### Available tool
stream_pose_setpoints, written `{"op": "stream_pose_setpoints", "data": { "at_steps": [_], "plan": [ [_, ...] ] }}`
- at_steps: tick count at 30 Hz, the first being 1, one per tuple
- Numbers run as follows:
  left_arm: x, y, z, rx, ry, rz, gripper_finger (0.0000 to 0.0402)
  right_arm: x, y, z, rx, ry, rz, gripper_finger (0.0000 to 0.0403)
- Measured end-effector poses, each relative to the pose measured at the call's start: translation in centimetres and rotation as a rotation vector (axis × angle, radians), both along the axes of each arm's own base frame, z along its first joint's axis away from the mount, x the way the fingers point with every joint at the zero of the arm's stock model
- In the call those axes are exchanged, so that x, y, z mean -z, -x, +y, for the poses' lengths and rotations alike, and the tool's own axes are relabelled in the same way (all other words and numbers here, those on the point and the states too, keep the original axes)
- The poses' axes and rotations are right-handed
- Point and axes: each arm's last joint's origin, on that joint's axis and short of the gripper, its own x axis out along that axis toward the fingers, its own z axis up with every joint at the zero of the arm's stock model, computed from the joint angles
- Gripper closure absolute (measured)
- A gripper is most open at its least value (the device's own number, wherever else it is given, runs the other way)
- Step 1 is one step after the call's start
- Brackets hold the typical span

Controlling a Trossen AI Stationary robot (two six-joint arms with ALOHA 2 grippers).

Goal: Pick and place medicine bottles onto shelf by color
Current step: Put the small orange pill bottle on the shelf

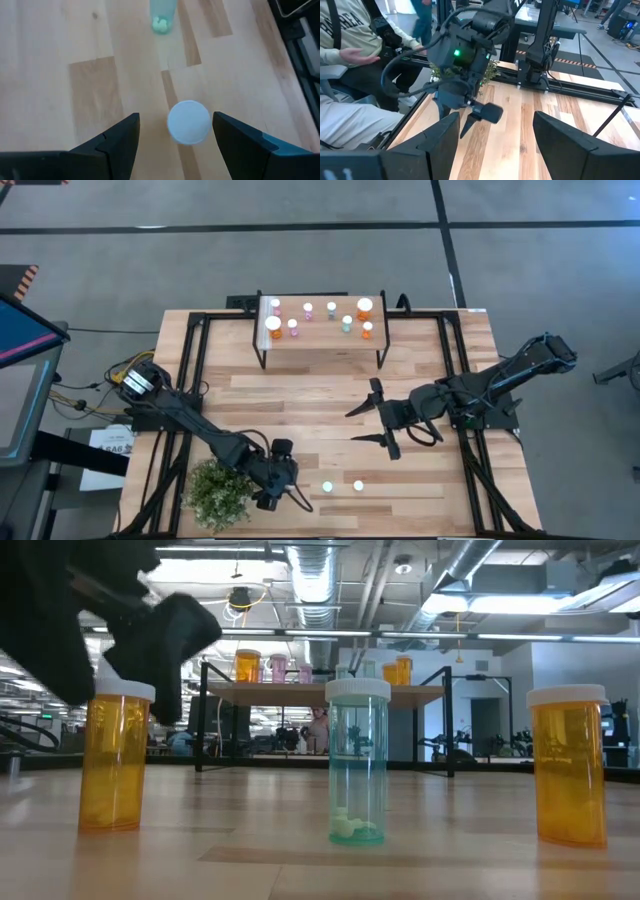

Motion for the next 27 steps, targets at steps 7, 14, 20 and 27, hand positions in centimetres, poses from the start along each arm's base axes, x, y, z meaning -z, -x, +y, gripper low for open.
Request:
{"op": "stream_pose_setpoints", "data": {
  "at_steps": [7,14,20,27],
  "plan": [
    [0.56,-0.09,-0.14,-0.006,-0.002,0.012,0.0164,-0.02,-0.01,0.0,0.0,-0.001,-0.002,0.0127],
    [0.49,-0.19,-0.2,0.003,0.001,0.0,0.019,-0.01,0.0,0.01,0.0,0.0,-0.001,0.0127],
    [0.47,-0.19,-0.28,0.016,0.022,0.008,0.0255,-0.01,0.0,0.01,0.0,-0.001,0.0,0.0127],
    [-0.01,-0.43,-0.18,0.017,0.027,0.017,0.0304,-0.01,0.0,0.0,0.0,-0.001,-0.001,0.0127]
  ]
}}
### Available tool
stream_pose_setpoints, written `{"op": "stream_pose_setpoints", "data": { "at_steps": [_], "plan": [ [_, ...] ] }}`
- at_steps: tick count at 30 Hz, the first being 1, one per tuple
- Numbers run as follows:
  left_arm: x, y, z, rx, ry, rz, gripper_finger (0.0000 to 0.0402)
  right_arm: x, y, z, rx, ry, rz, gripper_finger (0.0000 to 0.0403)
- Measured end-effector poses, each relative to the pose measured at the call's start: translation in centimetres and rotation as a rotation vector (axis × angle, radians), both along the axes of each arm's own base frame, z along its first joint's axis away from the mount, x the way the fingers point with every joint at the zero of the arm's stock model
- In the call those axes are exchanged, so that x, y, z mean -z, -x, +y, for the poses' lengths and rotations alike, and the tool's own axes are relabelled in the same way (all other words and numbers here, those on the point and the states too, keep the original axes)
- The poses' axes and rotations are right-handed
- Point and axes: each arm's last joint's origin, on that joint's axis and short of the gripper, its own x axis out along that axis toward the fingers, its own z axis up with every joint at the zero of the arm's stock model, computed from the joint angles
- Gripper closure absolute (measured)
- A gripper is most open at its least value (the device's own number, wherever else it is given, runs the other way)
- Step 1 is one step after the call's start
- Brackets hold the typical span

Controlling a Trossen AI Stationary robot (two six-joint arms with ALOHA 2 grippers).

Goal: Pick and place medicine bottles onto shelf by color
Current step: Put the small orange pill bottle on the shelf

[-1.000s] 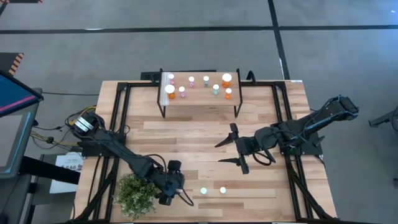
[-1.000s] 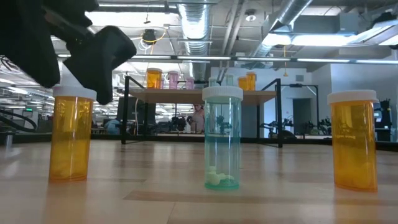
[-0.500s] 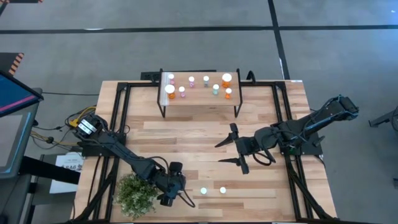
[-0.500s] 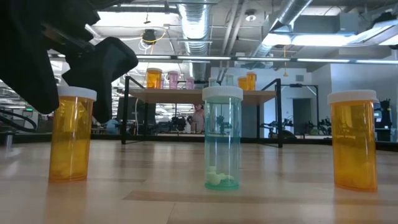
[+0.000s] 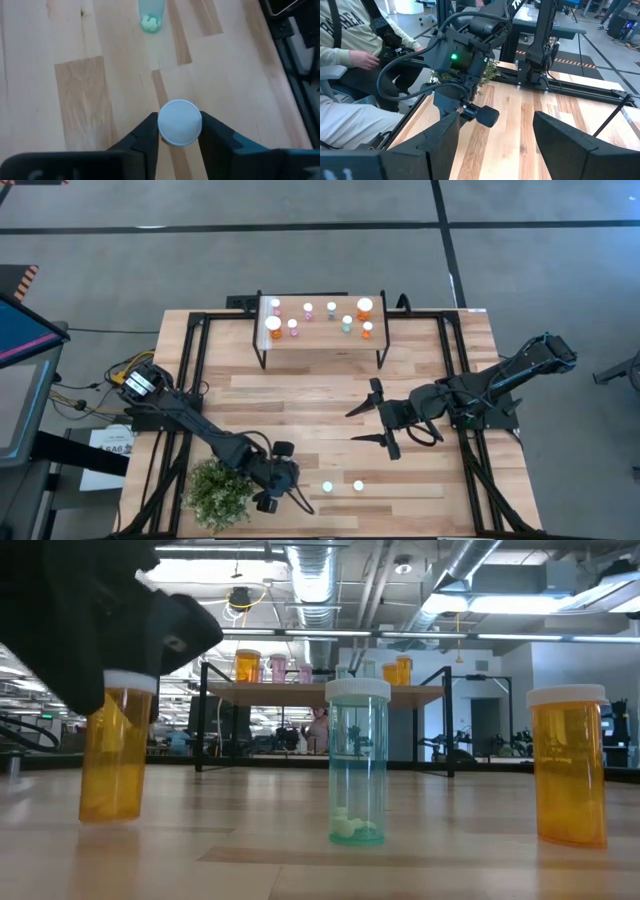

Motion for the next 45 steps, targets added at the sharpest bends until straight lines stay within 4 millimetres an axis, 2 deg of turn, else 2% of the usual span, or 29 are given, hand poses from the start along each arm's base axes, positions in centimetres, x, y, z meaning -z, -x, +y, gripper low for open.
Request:
{"op": "stream_pose_setpoints", "data": {
  "at_steps": [6,10,14,17,20,25,30,33,39,43,45],
  "plan": [
    [-2.5,-1.2,0.2,0.037,-0.035,0.003,0.0307,0.0,0.0,0.0,0.0,-0.001,-0.001,0.0127],
    [-5.1,-2.1,0.7,0.06,-0.087,0.011,0.0302,0.0,0.0,0.0,0.0,-0.001,0.0,0.0127],
    [-8.1,-3.1,2.2,0.074,-0.17,0.032,0.0303,0.0,0.0,0.0,0.0,-0.001,0.0,0.0127],
    [-10.5,-3.8,4.1,0.07,-0.232,0.056,0.0302,0.0,0.0,0.0,0.0,0.0,0.0,0.0127],
    [-13.2,-4.5,6.9,0.052,-0.278,0.052,0.0302,0.0,0.0,0.0,0.0,0.0,0.0,0.0127],
    [-18.4,-4.5,13.4,-0.002,-0.279,-0.058,0.0302,0.0,0.0,0.0,0.0,-0.001,0.0,0.0127],
    [-23.8,-2.3,21.0,-0.137,-0.292,-0.217,0.0301,0.0,0.0,0.0,0.002,-0.009,0.002,0.0127],
    [-25.8,-0.3,25.2,-0.221,-0.288,-0.274,0.0301,0.0,0.0,0.0,0.005,-0.018,0.003,0.0127],
    [-27.6,2.7,31.4,-0.338,-0.308,-0.319,0.0301,0.0,0.0,0.0,0.017,-0.021,0.0,0.0127],
    [-27.6,3.4,34.8,-0.37,-0.32,-0.352,0.0301,0.0,0.0,-0.2,0.041,-0.019,-0.001,0.0127],
    [-26.9,3.8,36.5,-0.391,-0.297,-0.331,0.0301,0.0,-0.1,-0.3,0.047,-0.021,-0.002,0.0127]
  ]
}}
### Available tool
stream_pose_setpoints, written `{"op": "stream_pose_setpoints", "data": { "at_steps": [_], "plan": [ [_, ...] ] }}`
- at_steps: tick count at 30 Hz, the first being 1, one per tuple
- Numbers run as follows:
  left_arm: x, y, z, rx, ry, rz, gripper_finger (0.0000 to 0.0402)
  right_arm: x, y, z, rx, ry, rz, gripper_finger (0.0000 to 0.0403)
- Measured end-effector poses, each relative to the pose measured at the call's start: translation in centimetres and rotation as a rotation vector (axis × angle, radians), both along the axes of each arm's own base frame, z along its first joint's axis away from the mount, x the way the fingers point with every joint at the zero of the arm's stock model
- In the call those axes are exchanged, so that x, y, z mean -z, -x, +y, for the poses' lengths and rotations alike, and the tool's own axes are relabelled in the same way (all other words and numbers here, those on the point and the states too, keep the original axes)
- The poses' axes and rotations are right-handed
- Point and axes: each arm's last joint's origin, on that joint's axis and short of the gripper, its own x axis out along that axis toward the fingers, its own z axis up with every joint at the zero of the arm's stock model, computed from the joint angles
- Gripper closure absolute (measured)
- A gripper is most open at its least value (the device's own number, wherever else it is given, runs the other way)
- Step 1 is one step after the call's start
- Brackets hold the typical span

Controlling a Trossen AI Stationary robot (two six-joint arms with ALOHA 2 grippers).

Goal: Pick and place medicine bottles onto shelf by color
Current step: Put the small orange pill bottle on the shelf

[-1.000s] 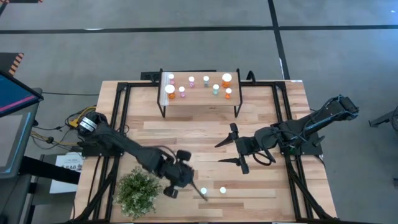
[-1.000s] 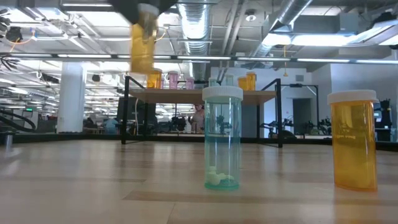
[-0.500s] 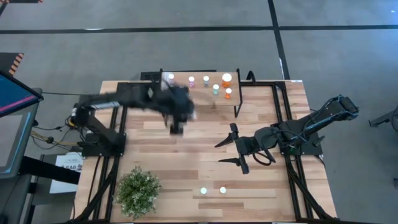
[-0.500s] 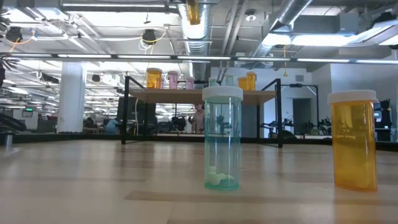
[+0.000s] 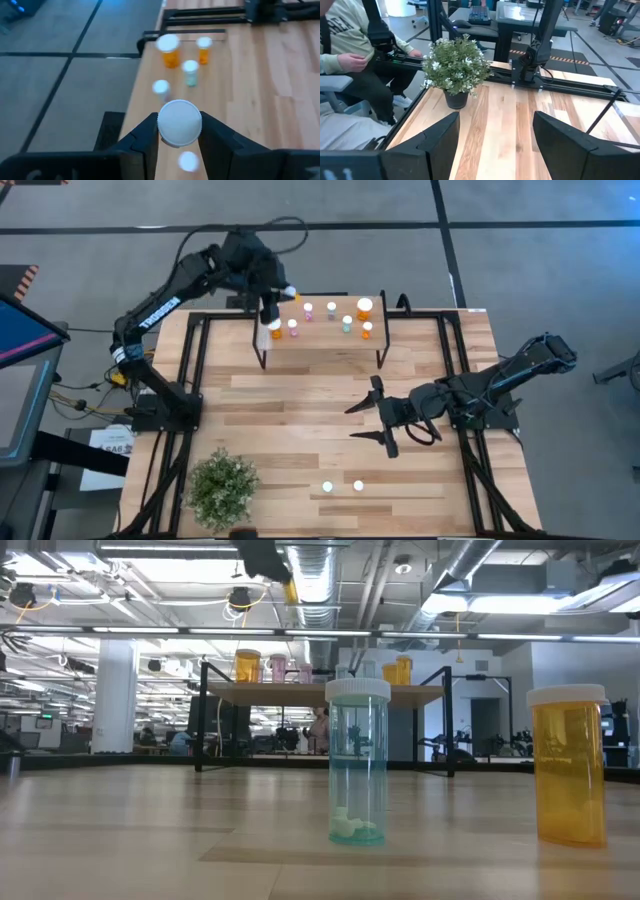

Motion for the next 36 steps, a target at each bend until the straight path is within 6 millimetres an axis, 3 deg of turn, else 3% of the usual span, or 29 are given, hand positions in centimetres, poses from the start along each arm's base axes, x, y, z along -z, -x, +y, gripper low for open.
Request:
{"op": "stream_pose_setpoints", "data": {
  "at_steps": [5,13,22,36],
  "plan": [
    [2.4,-0.4,3.8,-0.042,0.065,0.042,0.0301,0.0,-0.1,-0.4,0.02,-0.012,0.005,0.0127],
    [6.6,-2.4,7.2,-0.035,0.128,0.137,0.0301,0.1,-0.1,-0.4,0.03,-0.043,0.019,0.0127],
    [8.7,-2.4,9.2,-0.068,0.161,0.187,0.0301,0.1,-0.1,-0.3,0.027,-0.051,0.02,0.0127],
    [12.7,-1.9,9.5,-0.049,0.261,0.233,0.0301,0.1,-0.1,-0.3,0.027,-0.054,0.019,0.0127]
  ]
}}
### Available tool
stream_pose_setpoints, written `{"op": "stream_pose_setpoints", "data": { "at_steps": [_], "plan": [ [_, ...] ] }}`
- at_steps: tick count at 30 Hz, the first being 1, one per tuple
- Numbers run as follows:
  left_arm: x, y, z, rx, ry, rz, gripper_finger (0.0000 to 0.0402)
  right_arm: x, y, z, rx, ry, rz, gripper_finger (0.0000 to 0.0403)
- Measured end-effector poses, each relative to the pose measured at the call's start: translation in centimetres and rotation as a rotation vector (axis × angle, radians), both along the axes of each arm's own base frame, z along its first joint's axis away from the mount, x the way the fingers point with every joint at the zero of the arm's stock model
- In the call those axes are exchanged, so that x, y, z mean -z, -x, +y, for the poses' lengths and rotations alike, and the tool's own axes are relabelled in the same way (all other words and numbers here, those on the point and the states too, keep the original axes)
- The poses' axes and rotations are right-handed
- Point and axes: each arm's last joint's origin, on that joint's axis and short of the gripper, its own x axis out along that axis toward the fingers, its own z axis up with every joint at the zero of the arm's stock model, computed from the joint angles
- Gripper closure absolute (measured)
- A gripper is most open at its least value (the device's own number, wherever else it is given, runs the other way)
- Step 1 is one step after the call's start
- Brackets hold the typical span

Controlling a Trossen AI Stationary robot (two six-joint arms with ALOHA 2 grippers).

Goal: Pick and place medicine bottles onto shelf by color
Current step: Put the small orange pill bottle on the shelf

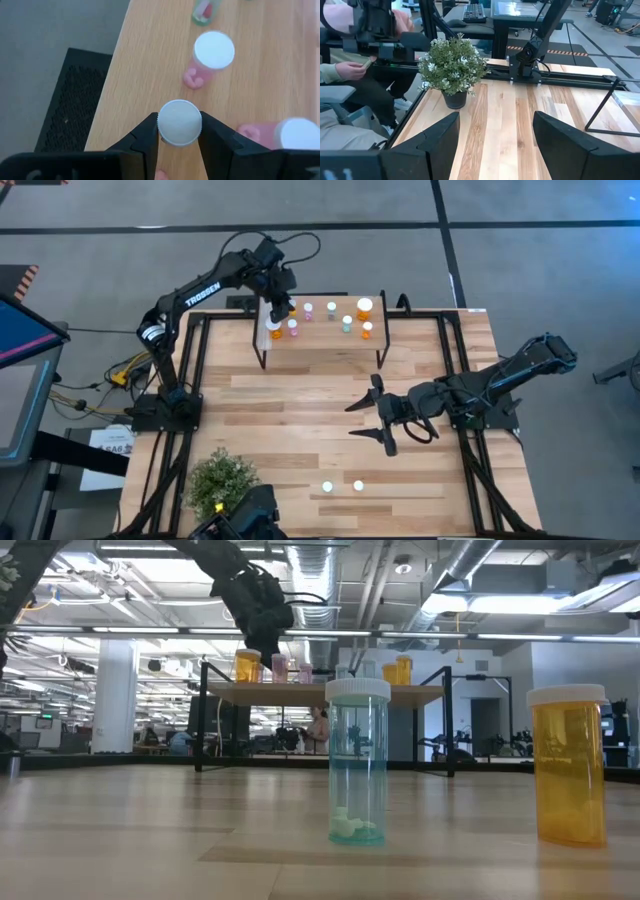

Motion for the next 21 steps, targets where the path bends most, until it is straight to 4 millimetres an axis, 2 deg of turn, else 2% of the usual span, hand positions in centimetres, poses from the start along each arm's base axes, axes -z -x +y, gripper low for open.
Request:
{"op": "stream_pose_setpoints", "data": {
  "at_steps": [10,21],
  "plan": [
    [0.26,0.03,-0.07,0.0,0.009,-0.001,0.0296,0.0,0.0,0.0,0.0,0.0,0.0,0.0127],
    [0.44,0.09,-0.09,-0.022,0.018,0.016,0.0216,0.0,0.0,0.0,0.0,0.0,0.0,0.0127]
  ]
}}
